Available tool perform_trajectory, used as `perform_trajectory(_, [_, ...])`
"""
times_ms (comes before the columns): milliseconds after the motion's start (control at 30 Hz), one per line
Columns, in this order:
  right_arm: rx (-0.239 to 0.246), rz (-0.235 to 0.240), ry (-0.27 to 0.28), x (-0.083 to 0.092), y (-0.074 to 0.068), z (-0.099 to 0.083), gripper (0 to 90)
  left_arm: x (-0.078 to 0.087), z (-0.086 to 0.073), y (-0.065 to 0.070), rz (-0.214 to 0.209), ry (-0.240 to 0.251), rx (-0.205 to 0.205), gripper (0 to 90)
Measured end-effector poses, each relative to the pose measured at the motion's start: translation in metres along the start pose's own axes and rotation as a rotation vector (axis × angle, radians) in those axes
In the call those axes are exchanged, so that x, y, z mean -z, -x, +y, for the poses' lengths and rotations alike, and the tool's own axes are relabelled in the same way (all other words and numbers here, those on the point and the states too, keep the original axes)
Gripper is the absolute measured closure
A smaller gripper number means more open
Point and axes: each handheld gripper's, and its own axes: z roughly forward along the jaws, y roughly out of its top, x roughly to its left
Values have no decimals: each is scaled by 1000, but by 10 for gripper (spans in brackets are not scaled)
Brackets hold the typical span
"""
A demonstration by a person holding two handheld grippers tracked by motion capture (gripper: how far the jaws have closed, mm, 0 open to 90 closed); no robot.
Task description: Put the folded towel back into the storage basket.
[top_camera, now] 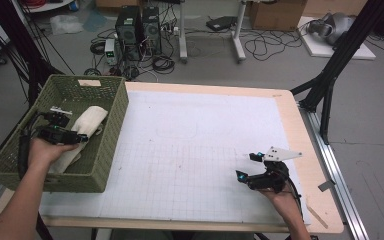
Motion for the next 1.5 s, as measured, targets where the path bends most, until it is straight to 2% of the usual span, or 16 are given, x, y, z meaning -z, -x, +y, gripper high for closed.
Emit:
perform_trajectory(167, [-1, 1, 3, 0, 0, 0, 125, 4, 1, -4, 25, -8, -11, 520])
perform_trajectory(233, [-1, 1, 3, 1, 0, 0, 125, 4, -1, -7, 53, -20, -10, 527])
perform_trajectory(333, [-1, 2, 2, 0, 0, 0, 125, 2, -4, -11, 77, -32, -9, 588])
perform_trajectory(400, [4, 2, 0, 0, 0, 0, 125, 0, -5, -12, 76, -44, -13, 692])
perform_trajectory(467, [1, 3, -2, -1, -1, 0, 125, -1, -4, -13, 84, -50, -15, 741])
perform_trajectory(567, [3, 4, -5, -1, -1, 0, 125, -3, -4, -16, 101, -53, 9, 756])
perform_trajectory(700, [2, 7, -4, -3, -1, 0, 125, -5, -4, -20, 93, -49, 36, 757])
perform_trajectory(933, [5, 11, -6, -3, -1, 0, 125, -1, -4, -16, 63, -53, -9, 656])
perform_trajectory(1133, [-1, 9, -6, -3, -2, 0, 125, 4, -1, -8, 65, -60, -116, 601])
perform_trajectory(1233, [2, 8, -3, -2, -1, 0, 125, 6, -2, -8, 77, -65, -149, 585])
perform_trajectory(1367, [3, 9, -5, -3, -1, 0, 125, 11, -5, -11, 91, -81, -172, 566])
perform_trajectory(1500, [4, 10, -7, -3, -1, 0, 125, 13, -9, -16, 85, -108, -186, 568])
